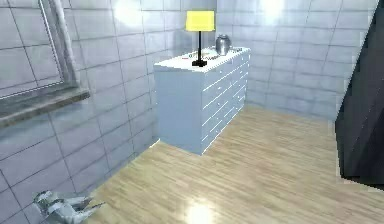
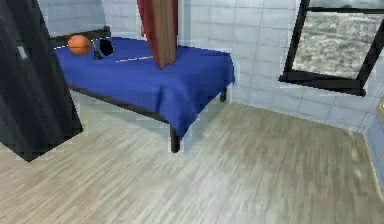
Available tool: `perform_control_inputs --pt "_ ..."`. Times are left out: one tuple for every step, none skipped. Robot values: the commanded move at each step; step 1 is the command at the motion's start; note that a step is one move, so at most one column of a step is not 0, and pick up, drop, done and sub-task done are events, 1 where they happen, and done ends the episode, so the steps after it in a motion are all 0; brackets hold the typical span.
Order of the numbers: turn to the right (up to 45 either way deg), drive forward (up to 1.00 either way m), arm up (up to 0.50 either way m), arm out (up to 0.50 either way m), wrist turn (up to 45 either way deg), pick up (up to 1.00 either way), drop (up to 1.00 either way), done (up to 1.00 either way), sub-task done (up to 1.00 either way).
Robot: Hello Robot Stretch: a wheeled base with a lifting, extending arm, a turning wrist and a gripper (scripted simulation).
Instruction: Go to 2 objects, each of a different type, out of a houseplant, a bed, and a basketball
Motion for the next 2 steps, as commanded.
perform_control_inputs --pt "45.0 0.0 0.0 0.0 0.0 0.0 0.0 0.0 0.0" --pt "45.0 0.0 0.0 0.0 0.0 0.0 0.0 0.0 0.0"
